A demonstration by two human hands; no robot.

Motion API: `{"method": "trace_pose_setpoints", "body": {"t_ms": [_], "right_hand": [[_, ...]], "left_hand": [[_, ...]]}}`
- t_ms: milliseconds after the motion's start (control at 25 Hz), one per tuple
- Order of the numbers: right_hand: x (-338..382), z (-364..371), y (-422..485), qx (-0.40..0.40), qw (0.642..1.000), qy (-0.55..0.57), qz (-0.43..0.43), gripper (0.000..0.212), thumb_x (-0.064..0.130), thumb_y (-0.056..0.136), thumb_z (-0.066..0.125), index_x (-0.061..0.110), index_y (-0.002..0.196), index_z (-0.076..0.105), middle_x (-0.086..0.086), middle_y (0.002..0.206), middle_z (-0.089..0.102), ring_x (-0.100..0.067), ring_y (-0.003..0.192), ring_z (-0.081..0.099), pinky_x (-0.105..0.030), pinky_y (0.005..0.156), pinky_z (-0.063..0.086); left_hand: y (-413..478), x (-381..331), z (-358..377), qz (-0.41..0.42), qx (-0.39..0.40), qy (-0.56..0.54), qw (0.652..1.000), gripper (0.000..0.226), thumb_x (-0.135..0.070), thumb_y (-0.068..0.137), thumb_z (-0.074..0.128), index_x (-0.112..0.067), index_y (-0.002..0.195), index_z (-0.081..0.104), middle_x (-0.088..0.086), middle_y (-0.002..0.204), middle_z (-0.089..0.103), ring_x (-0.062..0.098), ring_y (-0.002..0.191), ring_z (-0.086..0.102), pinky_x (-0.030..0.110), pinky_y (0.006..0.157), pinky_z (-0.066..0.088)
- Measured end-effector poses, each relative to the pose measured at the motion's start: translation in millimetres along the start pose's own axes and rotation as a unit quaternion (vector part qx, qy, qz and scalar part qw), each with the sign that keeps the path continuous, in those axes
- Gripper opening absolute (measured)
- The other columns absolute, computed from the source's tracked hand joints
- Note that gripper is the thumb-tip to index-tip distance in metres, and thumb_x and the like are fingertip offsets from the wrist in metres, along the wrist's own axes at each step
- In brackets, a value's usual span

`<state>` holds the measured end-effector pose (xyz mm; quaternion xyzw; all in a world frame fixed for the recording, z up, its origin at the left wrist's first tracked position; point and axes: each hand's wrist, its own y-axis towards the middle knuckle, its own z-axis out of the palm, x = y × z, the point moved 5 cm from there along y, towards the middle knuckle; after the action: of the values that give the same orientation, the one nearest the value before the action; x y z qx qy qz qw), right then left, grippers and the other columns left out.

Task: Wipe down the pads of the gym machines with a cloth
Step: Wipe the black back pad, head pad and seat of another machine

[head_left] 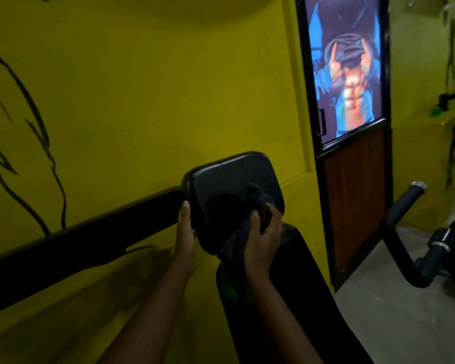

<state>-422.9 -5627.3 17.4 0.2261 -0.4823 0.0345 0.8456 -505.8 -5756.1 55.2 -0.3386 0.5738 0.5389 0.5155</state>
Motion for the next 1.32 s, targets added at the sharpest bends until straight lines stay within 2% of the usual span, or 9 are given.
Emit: {"method": "trace_pose_setpoints", "body": {"t_ms": [120,360,560,760,920,1080,1160,1280,1320], "right_hand": [[12.6,49.3,-5.0,0.077,0.99,-0.044,-0.106,0.041,0.046,0.087,0.044,0.022,0.119,0.056,-0.003,0.139,0.04,-0.014,0.13,0.034,-0.033,0.106,0.033],[5.0,91.1,2.1,0.165,0.911,-0.224,-0.303,0.047,0.047,0.086,0.04,0.045,0.132,0.036,0.006,0.151,0.025,-0.016,0.135,0.022,-0.038,0.104,0.022],[7.0,81.9,67.5,0.121,0.945,-0.236,-0.189,0.055,0.055,0.081,0.028,0.046,0.134,0.039,0.006,0.151,0.025,-0.018,0.134,0.018,-0.048,0.106,0.022],[28.2,109.8,27.4,0.216,0.871,-0.24,-0.369,0.046,0.045,0.085,0.037,0.045,0.131,0.043,0.001,0.146,0.034,-0.022,0.131,0.024,-0.044,0.102,0.024],[41.4,116.7,68.2,0.199,0.889,-0.249,-0.329,0.047,0.048,0.081,0.033,0.037,0.121,0.055,0.0,0.136,0.044,-0.023,0.127,0.03,-0.048,0.101,0.026],[45.9,127.7,52.8,0.259,0.827,-0.262,-0.425,0.046,0.046,0.081,0.035,0.033,0.119,0.057,-0.003,0.128,0.052,-0.026,0.119,0.038,-0.042,0.095,0.025],[49.0,127.6,81.6,0.262,0.825,-0.279,-0.416,0.051,0.049,0.081,0.031,0.029,0.118,0.06,-0.005,0.119,0.056,-0.028,0.11,0.046,-0.042,0.089,0.03],[44.5,121.9,130.3,0.244,0.826,-0.352,-0.366,0.065,0.058,0.077,0.018,0.027,0.115,0.061,-0.006,0.113,0.056,-0.028,0.106,0.046,-0.041,0.086,0.03],[40.2,117.6,145.3,0.243,0.827,-0.368,-0.349,0.068,0.06,0.075,0.016,0.027,0.116,0.06,-0.006,0.114,0.055,-0.028,0.107,0.045,-0.04,0.086,0.029]], "left_hand": [[14.2,-17.4,17.7,-0.003,0.058,-0.072,0.996,0.051,-0.051,0.097,0.023,-0.018,0.121,0.054,0.0,0.111,0.063,0.012,0.091,0.06,0.02,0.067,0.052],[32.8,-16.2,14.2,0.019,0.1,-0.098,0.99,0.052,-0.052,0.094,0.028,-0.022,0.129,0.053,-0.001,0.121,0.062,0.014,0.107,0.06,0.028,0.079,0.049],[38.5,-13.4,9.8,0.028,0.149,-0.054,0.987,0.059,-0.058,0.083,0.032,-0.027,0.127,0.054,-0.005,0.121,0.065,0.014,0.111,0.062,0.028,0.081,0.051],[38.0,-11.3,12.3,0.033,0.172,-0.082,0.981,0.036,-0.041,0.095,0.027,-0.032,0.115,0.056,-0.013,0.107,0.069,0.004,0.1,0.065,0.026,0.079,0.053],[42.1,-10.2,8.7,0.034,0.16,-0.074,0.984,0.048,-0.044,0.091,0.033,-0.026,0.134,0.047,-0.001,0.125,0.062,0.011,0.106,0.064,0.025,0.075,0.057],[38.8,-14.2,14.3,0.03,0.165,-0.097,0.981,0.042,-0.037,0.096,0.031,-0.022,0.131,0.048,0.001,0.121,0.063,0.008,0.096,0.068,0.024,0.07,0.058],[41.3,-13.8,10.5,0.03,0.138,-0.081,0.987,0.055,-0.046,0.085,0.043,-0.023,0.135,0.045,0.003,0.128,0.059,0.014,0.107,0.064,0.029,0.075,0.056],[43.1,-13.2,10.0,0.024,0.108,-0.067,0.992,0.099,-0.067,0.056,0.071,-0.023,0.14,0.039,0.003,0.133,0.056,0.018,0.112,0.059,0.029,0.075,0.051],[43.7,-11.6,9.8,0.024,0.105,-0.059,0.992,0.099,-0.066,0.055,0.074,-0.025,0.138,0.04,0.002,0.131,0.057,0.017,0.11,0.06,0.029,0.075,0.051]]}}
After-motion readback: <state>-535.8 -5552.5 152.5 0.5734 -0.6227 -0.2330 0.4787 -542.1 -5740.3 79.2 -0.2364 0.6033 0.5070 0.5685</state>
